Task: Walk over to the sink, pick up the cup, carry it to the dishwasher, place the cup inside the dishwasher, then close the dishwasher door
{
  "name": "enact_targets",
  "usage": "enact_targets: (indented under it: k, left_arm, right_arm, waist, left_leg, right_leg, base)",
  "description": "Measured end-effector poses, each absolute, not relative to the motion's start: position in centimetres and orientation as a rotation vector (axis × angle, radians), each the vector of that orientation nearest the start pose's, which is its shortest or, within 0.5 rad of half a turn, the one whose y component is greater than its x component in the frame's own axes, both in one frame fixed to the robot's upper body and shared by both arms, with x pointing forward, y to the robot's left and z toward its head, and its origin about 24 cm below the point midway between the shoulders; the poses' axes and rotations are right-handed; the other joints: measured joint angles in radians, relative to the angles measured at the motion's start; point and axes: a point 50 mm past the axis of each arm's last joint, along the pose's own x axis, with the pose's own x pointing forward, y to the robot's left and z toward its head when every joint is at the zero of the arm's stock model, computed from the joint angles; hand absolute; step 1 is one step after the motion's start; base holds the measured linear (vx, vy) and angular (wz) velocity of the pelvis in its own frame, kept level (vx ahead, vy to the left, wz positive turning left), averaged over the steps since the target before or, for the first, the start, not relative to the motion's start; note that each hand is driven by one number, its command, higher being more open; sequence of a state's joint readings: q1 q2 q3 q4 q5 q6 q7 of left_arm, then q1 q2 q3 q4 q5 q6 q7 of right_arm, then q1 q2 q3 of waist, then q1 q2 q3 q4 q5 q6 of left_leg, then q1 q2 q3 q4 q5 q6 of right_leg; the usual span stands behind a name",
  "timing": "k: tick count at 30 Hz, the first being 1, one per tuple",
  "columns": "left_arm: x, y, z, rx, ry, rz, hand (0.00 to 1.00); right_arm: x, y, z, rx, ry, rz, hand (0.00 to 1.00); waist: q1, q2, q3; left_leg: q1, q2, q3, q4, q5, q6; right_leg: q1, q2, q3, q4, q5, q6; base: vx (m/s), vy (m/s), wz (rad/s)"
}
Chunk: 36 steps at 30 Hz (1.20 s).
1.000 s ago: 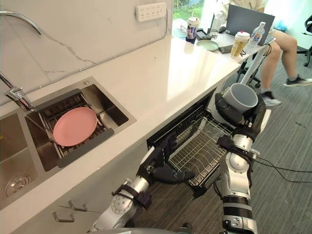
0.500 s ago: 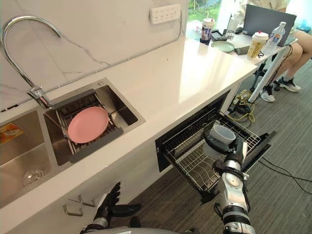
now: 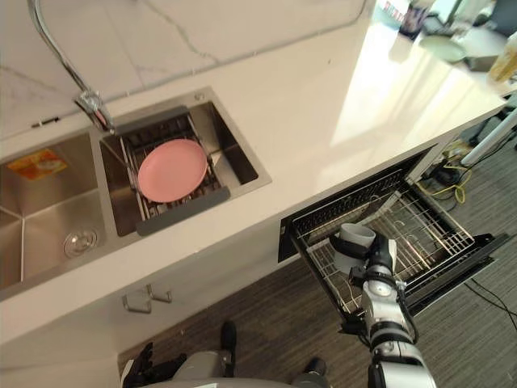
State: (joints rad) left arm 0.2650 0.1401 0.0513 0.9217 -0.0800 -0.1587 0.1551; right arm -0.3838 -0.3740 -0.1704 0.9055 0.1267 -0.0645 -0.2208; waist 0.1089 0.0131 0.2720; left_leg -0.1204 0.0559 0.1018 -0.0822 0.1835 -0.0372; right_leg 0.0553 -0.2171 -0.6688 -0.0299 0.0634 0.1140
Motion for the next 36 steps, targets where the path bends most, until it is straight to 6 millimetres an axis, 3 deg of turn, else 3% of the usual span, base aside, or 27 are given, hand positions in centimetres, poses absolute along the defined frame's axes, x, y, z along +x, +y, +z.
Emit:
enact_targets:
  k: [3, 6, 9, 12, 13, 16, 20, 27, 32, 36]
  left_arm:
    - [6.3, 22.8, -14.9, 0.085, 0.978, 0.377, 1.0]
    - [7.3, 22.9, -14.7, 0.072, 0.944, 0.382, 1.0]
    - [8.3, 23.0, -14.4, 0.069, 0.912, 0.377, 1.0]
    - [8.8, 23.2, -14.3, 0.062, 0.897, 0.367, 1.0]
    - [8.9, 23.2, -14.2, 0.062, 0.894, 0.364, 1.0]
    - [10.1, 23.3, -13.9, 0.081, 0.869, 0.328, 1.0]
    - [10.7, 23.3, -13.8, 0.079, 0.858, 0.315, 1.0]
    - [11.4, 23.2, -13.6, 0.08, 0.839, 0.306, 1.0]
    - [11.4, 23.2, -13.6, 0.094, 0.837, 0.288, 1.0]
    - [11.4, 23.1, -13.6, 0.104, 0.833, 0.287, 1.0]
  right_arm:
    - [29.9, -30.1, 0.4, -0.173, 0.345, -0.52, 0.0]
    - [30.2, -30.1, 0.5, -0.134, 0.349, -0.525, 0.0]
    - [30.4, -29.9, 0.4, -0.129, 0.358, -0.537, 0.0]
    - [31.7, -29.8, 1.9, -0.131, 0.31, -0.535, 0.0]
    - [31.9, -29.7, 2.2, -0.135, 0.302, -0.531, 1.0]
    - [32.6, -30.0, 3.3, -0.181, 0.294, -0.48, 1.0]
    - [33.1, -29.3, 3.0, -0.208, 0.337, -0.41, 1.0]
    - [34.1, -29.4, 3.9, -0.242, 0.416, -0.376, 1.0]
    - [34.3, -29.5, 4.3, -0.313, 0.457, -0.415, 1.0]
    - [34.5, -29.1, 4.8, -0.347, 0.373, -0.49, 1.0]
  waist:
    - [0.029, -0.022, 0.073]
    - [0.053, -0.031, 0.121]
    - [0.072, -0.031, 0.142]
    - [0.077, -0.035, 0.158]
    - [0.077, -0.035, 0.161]
    - [0.09, -0.035, 0.168]
    - [0.096, -0.035, 0.171]
    - [0.098, -0.033, 0.18]
    - [0.098, -0.033, 0.18]
    - [0.098, -0.033, 0.18]
  left_leg:
    - [-0.034, 0.005, -0.019, 0.002, 0.013, -0.001]
    - [-0.047, 0.002, -0.044, -0.002, 0.018, -0.001]
    - [-0.074, 0.0, -0.07, -0.002, 0.026, -0.002]
    - [-0.102, 0.0, -0.074, -0.003, 0.033, -0.002]
    - [-0.107, 0.0, -0.074, -0.003, 0.033, -0.003]
    - [-0.135, 0.001, -0.079, -0.003, 0.038, -0.006]
    - [-0.149, 0.003, -0.092, -0.003, 0.046, -0.005]
    - [-0.159, 0.002, -0.119, -0.004, 0.052, -0.011]
    - [-0.152, 0.006, -0.118, -0.004, 0.056, -0.016]
    - [-0.113, 0.011, -0.09, -0.004, 0.053, -0.02]
  right_leg:
    - [-0.026, 0.005, -0.007, 0.014, 0.0, -0.007]
    - [-0.027, 0.004, -0.014, 0.026, -0.009, -0.024]
    - [-0.046, 0.003, -0.012, 0.047, -0.021, -0.041]
    - [-0.075, 0.002, -0.008, 0.054, -0.022, -0.041]
    - [-0.079, 0.002, -0.007, 0.055, -0.023, -0.04]
    - [-0.111, -0.004, -0.008, 0.074, -0.037, -0.022]
    - [-0.129, -0.008, -0.016, 0.103, -0.051, -0.012]
    - [-0.141, -0.016, 0.009, 0.147, -0.084, -0.019]
    - [-0.135, -0.013, 0.013, 0.146, -0.087, -0.014]
    - [-0.108, -0.007, 0.044, 0.123, -0.073, -0.003]
  base:
    - [-0.05, 0.009, 0.22]
    - [-0.04, 0.02, 0.27]
    - [-0.03, 0.027, 0.27]
    - [-0.01, 0.007, 0.06]
    - [-0.04, 0.026, -0.01]
    - [-0.03, 0.013, 0.03]
    - [0.0, -0.006, 0.09]
    - [-0.01, 0.009, 0.12]
    - [-0.05, -0.001, -0.02]
    - [-0.05, 0.002, -0.17]
